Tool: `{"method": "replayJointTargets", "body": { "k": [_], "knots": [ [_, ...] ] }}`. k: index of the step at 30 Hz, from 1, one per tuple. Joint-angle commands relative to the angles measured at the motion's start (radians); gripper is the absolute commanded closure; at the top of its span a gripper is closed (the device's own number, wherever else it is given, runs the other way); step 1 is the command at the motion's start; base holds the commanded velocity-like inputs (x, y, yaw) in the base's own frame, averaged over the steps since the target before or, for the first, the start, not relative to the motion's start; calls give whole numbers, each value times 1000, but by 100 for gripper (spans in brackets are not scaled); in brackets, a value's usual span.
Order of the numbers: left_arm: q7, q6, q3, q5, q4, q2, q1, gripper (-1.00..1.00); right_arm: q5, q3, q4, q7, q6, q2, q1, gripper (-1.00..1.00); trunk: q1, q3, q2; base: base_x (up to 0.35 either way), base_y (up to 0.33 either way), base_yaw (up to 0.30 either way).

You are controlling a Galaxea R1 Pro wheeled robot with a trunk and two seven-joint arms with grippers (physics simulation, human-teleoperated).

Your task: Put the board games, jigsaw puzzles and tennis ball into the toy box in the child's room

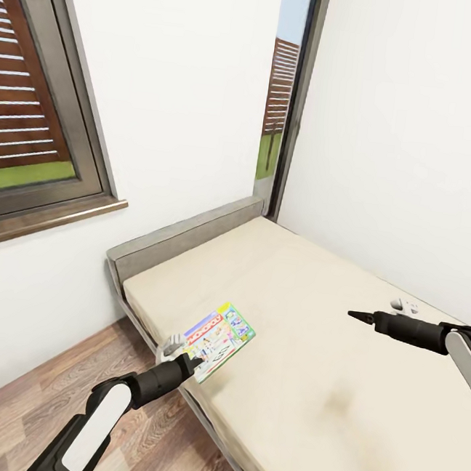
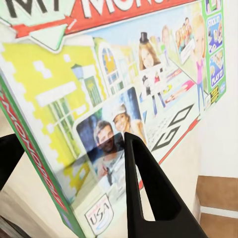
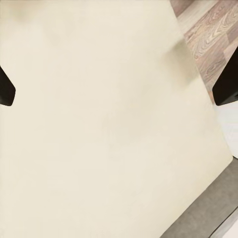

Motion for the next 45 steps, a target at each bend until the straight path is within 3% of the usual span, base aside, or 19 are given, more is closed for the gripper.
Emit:
{"method": "replayJointTargets", "body": {
  "k": [1,34,45],
  "knots": [
    [-1,4,1,1,0,0,0,100,-1,2,0,1,3,-1,-1,-100,0,-1,-1,0,0,0],
    [-1,4,1,1,0,0,0,100,-1,2,0,1,3,-1,-1,-100,0,-1,-1,0,0,0],
    [1,13,3,36,-12,26,18,100,1,-9,-7,1,-13,2,38,-100,-42,34,76,0,0,0]
  ]
}}
